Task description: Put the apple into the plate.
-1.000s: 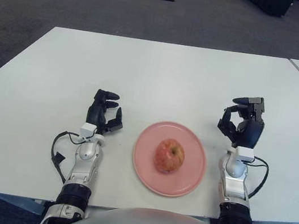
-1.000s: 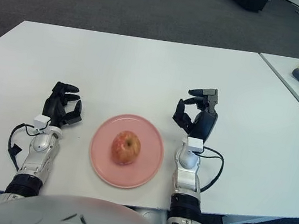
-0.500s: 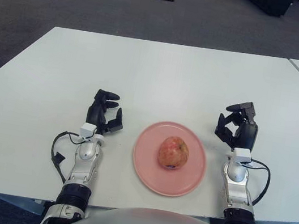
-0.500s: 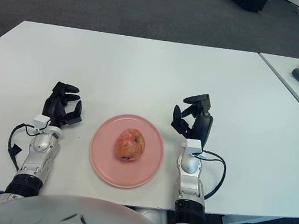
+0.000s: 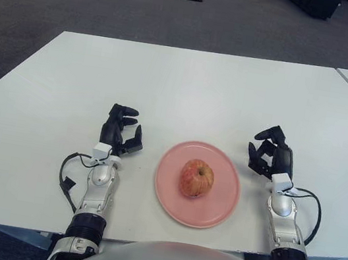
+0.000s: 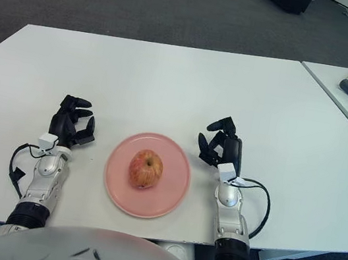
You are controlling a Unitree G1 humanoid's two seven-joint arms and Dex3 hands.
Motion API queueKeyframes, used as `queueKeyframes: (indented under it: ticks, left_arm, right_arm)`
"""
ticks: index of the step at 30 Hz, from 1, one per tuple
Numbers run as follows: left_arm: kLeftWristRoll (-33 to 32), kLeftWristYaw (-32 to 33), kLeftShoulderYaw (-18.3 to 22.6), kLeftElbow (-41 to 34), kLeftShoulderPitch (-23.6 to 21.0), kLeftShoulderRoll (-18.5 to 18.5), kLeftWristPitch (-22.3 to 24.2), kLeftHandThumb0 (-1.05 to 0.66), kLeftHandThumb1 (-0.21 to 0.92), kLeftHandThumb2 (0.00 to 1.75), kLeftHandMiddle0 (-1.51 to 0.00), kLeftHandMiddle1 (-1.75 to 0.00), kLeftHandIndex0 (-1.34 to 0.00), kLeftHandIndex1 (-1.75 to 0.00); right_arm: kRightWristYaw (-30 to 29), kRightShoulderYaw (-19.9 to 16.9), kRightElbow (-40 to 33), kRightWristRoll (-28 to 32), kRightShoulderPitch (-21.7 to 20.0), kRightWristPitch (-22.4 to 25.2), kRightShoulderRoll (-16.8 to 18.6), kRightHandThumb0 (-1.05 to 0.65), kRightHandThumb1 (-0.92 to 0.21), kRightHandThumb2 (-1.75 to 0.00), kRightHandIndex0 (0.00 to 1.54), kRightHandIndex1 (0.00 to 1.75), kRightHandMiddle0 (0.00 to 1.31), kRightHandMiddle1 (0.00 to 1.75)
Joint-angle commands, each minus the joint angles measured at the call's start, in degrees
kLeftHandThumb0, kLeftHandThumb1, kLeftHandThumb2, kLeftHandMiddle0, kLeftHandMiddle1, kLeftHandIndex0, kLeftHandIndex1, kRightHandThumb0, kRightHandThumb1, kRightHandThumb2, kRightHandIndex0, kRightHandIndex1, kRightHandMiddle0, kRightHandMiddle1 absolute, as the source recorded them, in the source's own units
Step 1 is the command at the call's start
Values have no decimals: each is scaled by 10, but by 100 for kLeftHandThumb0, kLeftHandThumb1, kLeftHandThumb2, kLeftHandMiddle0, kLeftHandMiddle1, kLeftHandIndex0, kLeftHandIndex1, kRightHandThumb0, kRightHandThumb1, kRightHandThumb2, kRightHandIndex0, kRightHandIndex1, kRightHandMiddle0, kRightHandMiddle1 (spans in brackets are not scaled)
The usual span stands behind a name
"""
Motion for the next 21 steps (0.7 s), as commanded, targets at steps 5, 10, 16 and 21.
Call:
queueKeyframes:
  ticks: [5,10,16,21]
  left_arm:
    - [-5,-1,2,18,25,-5,14,-1,39,124,-55,-175,-38,-169]
    - [4,7,0,11,26,-4,23,-1,39,123,-54,-175,-37,-170]
    - [5,9,0,10,26,-4,28,-1,41,122,-53,-175,-35,-172]
    - [3,6,0,10,25,-3,32,-1,42,121,-52,-175,-33,-174]
  right_arm:
    - [28,12,-6,6,3,28,-11,-39,-66,-89,90,175,36,175]
    - [37,17,-1,9,3,38,-10,-39,-68,-86,89,175,35,175]
    - [41,18,21,20,-4,36,-7,-38,-69,-85,89,175,34,175]
    - [35,23,37,17,-11,27,-6,-38,-70,-83,90,175,33,175]
